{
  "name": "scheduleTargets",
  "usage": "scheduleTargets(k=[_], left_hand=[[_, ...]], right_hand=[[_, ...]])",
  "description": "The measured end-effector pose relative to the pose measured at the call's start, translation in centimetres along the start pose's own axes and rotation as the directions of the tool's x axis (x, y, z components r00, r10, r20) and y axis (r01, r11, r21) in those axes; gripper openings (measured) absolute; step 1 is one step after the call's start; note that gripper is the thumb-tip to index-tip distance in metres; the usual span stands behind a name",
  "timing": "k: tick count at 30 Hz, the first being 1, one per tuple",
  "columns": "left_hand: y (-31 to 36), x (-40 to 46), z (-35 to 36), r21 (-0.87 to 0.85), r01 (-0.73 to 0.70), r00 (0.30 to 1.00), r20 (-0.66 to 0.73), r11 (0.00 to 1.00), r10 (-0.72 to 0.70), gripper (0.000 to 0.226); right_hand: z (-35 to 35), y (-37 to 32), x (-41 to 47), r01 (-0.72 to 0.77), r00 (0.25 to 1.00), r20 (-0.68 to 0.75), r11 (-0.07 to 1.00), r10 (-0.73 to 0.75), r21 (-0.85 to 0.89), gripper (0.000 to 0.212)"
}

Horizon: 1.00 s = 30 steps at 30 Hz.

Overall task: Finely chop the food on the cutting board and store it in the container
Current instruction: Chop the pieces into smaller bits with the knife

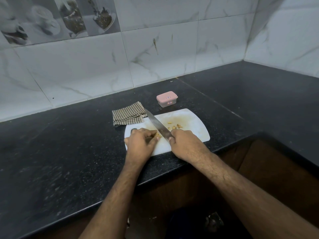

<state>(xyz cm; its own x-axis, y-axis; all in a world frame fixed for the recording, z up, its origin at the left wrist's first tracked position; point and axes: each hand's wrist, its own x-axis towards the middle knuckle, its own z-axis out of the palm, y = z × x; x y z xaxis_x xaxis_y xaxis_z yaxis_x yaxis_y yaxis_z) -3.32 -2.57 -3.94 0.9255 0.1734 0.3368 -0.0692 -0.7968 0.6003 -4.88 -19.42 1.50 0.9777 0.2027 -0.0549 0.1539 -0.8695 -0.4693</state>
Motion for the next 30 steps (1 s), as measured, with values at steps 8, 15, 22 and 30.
scheduleTargets(k=[8, 15, 22, 30], left_hand=[[0.1, -0.4, -0.1, -0.054, 0.023, 0.996, -0.088, 0.998, -0.028, 0.01], [0.6, -0.5, -0.2, 0.034, -0.026, 0.997, -0.068, 0.999, 0.028, 0.009], [0.7, -0.6, -0.1, 0.111, -0.068, 0.995, -0.064, 0.991, 0.076, 0.009], [0.8, -0.6, -0.1, 0.149, -0.084, 0.994, -0.056, 0.985, 0.093, 0.009]], right_hand=[[-0.2, -0.5, -0.4, 0.004, 0.999, 0.051, 0.999, -0.002, -0.032, 0.02], [-0.4, -0.7, -0.6, 0.018, 0.999, 0.034, 0.998, -0.016, -0.067, 0.025], [-0.7, -1.3, -1.0, 0.029, 0.999, 0.039, 0.991, -0.024, -0.133, 0.029], [-1.0, -1.7, -1.5, 0.027, 0.999, 0.051, 0.985, -0.018, -0.172, 0.031]])
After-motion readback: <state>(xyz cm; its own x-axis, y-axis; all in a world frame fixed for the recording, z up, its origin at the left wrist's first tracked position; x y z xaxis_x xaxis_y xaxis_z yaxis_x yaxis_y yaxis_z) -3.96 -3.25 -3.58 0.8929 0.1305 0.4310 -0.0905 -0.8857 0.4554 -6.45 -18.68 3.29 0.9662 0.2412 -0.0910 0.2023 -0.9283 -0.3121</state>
